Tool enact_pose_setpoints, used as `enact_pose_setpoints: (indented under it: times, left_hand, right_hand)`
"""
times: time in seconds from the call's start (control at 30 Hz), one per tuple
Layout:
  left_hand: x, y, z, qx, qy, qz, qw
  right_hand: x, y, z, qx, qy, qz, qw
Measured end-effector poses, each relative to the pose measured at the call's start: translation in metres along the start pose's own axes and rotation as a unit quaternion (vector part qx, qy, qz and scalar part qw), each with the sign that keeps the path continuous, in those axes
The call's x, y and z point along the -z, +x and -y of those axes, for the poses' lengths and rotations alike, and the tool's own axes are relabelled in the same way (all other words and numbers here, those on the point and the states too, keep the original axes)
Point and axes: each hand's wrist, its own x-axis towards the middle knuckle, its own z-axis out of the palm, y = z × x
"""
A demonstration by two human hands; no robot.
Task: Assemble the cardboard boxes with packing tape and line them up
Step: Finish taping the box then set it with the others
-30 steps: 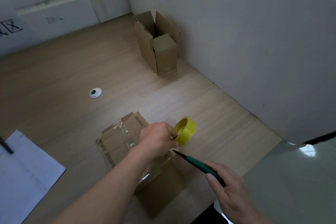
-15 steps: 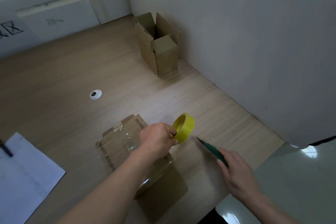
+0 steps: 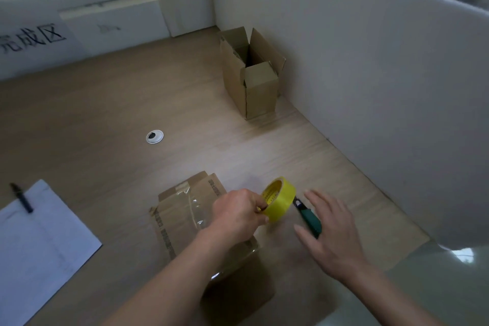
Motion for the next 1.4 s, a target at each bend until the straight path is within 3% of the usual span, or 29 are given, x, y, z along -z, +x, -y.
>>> enact_pose_setpoints:
  times: [0.1, 0.17, 0.27, 0.37, 0.57, 0.63, 0.73, 0.87, 1.03, 1.1, 1.17, 1.27, 1.33, 1.4]
  left_hand:
    - [0.003, -0.002, -0.003, -0.024, 0.013, 0.015, 1.000]
    - [0.006, -0.003, -0.005, -0.034, -0.002, 0.028, 0.999]
    - [0.013, -0.002, -0.004, -0.034, -0.094, 0.024, 0.995]
    - [0.021, -0.005, -0.010, -0.057, -0.152, -0.004, 0.987]
    - [0.037, -0.016, -0.021, -0.119, -0.088, -0.048, 0.988]
    - [0.042, -0.020, -0.022, -0.111, -0.088, -0.081, 0.987]
    - [0.034, -0.037, -0.012, -0.036, -0.051, -0.178, 0.982]
    - [-0.031, -0.071, 0.006, 0.056, 0.095, -0.162, 0.981]
    - [-0.067, -0.064, -0.010, 0.160, 0.044, -0.166, 0.972]
    - [-0.070, -0.057, -0.015, 0.178, 0.002, -0.203, 0.963]
    - [-0.067, -0.055, -0.013, 0.184, -0.085, -0.276, 0.940]
    - [-0.045, -0.069, -0.001, 0.169, -0.221, -0.410, 0.869]
    - [-0.044, -0.087, 0.014, 0.192, -0.165, -0.459, 0.852]
    - [-0.061, -0.104, 0.032, 0.269, -0.127, -0.439, 0.847]
  right_hand:
    - [0.012, 0.031, 0.042, 0.143, -0.014, 0.069, 0.987]
    - [0.013, 0.046, 0.053, 0.163, -0.045, 0.141, 0.975]
    - [0.020, 0.056, 0.056, 0.101, -0.013, 0.204, 0.974]
    - [0.030, 0.061, 0.058, 0.022, 0.039, 0.216, 0.975]
    - [0.037, 0.076, 0.072, -0.053, 0.084, 0.277, 0.956]
    - [0.036, 0.076, 0.075, -0.077, 0.135, 0.271, 0.950]
    - [0.031, 0.075, 0.071, -0.087, 0.113, 0.215, 0.966]
    - [0.010, 0.063, 0.061, -0.155, 0.133, 0.103, 0.974]
    - [-0.019, 0.034, 0.072, -0.135, 0.177, 0.104, 0.969]
    - [-0.021, 0.029, 0.077, -0.130, 0.203, 0.089, 0.966]
    - [-0.024, 0.027, 0.077, -0.138, 0.222, 0.076, 0.962]
    - [-0.029, 0.029, 0.082, -0.165, 0.252, 0.077, 0.950]
    - [-0.034, 0.030, 0.095, -0.189, 0.284, 0.085, 0.936]
    - [-0.041, 0.029, 0.112, -0.205, 0.304, 0.099, 0.925]
